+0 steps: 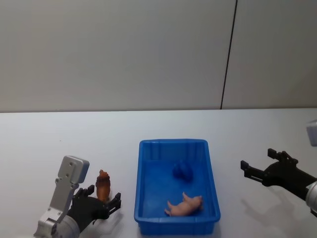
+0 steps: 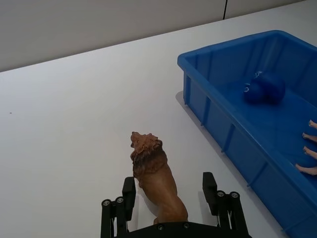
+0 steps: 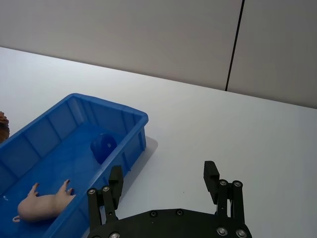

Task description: Pick up the two dolls from the table and place them into the box.

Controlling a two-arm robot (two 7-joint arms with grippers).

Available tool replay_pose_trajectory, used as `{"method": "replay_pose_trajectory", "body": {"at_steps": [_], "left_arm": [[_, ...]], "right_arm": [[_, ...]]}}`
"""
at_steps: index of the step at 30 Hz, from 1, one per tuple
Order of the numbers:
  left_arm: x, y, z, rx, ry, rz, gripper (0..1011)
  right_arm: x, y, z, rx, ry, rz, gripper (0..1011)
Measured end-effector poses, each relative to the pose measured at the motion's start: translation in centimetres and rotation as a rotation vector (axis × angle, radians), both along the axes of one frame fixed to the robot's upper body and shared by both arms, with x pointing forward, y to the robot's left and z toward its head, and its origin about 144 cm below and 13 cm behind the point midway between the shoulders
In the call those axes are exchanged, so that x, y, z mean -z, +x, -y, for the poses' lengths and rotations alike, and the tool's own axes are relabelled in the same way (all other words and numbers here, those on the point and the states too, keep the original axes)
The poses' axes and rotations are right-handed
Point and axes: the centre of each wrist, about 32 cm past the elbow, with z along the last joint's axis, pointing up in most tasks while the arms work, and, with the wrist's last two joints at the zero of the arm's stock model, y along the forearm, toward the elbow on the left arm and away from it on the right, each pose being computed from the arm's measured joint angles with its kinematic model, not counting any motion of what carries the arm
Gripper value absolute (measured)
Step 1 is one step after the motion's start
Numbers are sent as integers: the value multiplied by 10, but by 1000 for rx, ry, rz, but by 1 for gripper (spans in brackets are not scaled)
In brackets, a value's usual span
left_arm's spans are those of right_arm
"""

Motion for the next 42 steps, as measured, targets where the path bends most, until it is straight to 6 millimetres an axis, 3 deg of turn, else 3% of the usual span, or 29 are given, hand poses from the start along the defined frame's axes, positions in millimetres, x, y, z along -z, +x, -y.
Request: {"method": "replay_pose_trajectory", "body": {"at_steps": [8, 16, 19, 31, 42], "left_arm": [[2, 3, -1, 15, 9, -28, 685], [2, 3, -1, 25, 13, -34, 403], [2, 4, -1, 31, 16, -31, 357], [-19, 12, 4, 84, 41, 53, 349], [-56, 27, 18, 167, 68, 185, 349]], "right_arm": [[0, 0, 0, 0, 0, 0, 1001], [0, 0, 0, 0, 0, 0, 1001], [0, 0, 0, 0, 0, 0, 1001], [0, 0, 0, 0, 0, 0, 1001], [0, 0, 0, 0, 0, 0, 1001]]}}
